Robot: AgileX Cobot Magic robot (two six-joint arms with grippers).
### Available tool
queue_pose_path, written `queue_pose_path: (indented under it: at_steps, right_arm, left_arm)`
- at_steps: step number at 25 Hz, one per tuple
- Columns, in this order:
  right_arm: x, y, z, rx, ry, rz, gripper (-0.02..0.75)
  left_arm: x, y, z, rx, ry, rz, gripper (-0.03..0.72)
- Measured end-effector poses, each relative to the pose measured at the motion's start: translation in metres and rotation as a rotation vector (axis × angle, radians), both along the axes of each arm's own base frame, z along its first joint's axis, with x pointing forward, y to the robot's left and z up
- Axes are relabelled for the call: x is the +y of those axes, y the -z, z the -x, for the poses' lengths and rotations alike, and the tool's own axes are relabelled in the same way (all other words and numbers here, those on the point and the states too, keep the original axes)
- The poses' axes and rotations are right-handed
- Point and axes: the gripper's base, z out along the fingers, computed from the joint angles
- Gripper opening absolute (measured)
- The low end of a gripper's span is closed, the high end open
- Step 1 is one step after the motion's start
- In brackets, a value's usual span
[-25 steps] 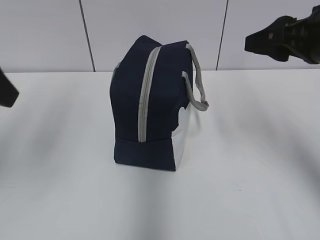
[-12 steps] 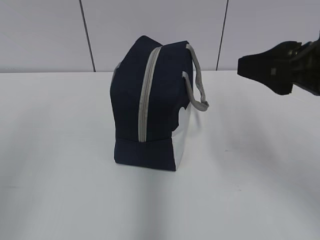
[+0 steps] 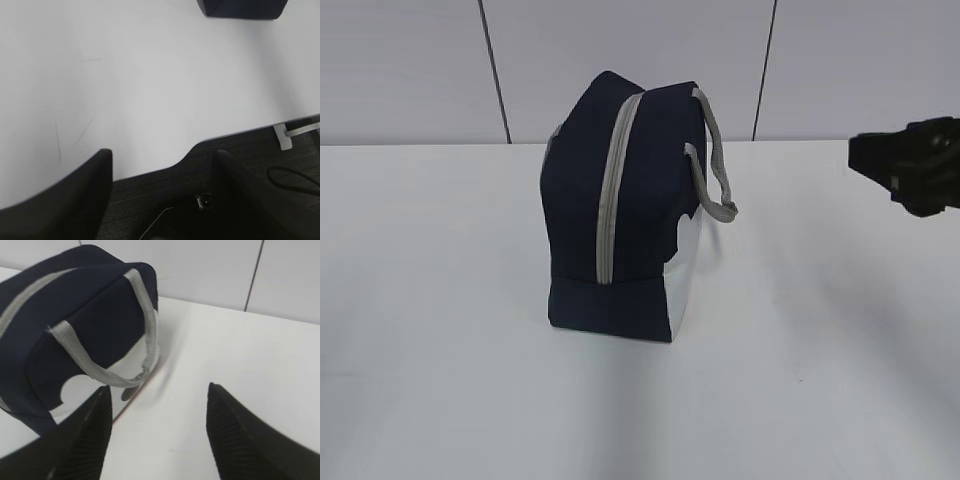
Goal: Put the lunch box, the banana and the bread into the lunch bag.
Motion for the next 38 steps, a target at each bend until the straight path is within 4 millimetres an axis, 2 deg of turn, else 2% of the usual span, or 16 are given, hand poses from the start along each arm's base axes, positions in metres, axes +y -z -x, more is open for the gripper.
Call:
queue_pose_path:
  at_steps: [7, 19, 21, 26, 29, 38]
  right_arm:
    - [-0.010, 0.030, 0.008, 0.060, 0.071, 0.078, 0.442]
    - [-0.005, 0.063, 0.024, 0.202, 0.011, 0.021, 0.442]
    - [-0.004, 0.060, 0.023, 0.194, 0.005, 0.017, 0.442]
    - [0.002, 0.032, 0.012, 0.123, -0.028, -0.027, 0.442]
    - [0.003, 0.022, 0.008, 0.094, -0.030, -0.037, 0.442]
    - [0.003, 0.022, 0.008, 0.096, -0.032, -0.045, 0.442]
  left_arm:
    - [0.000, 0.000, 0.002, -0.011, -0.002, 0.005, 0.434]
    - [0.000, -0.001, 0.001, -0.017, -0.003, 0.007, 0.433]
    - [0.000, -0.001, 0.001, -0.022, -0.003, 0.009, 0.433]
    - [0.001, -0.001, -0.002, -0.050, -0.010, 0.005, 0.433]
    - [0.001, 0.002, -0.008, -0.089, -0.022, -0.007, 0.428]
    - [0.001, 0.005, -0.010, -0.099, -0.025, -0.012, 0.424]
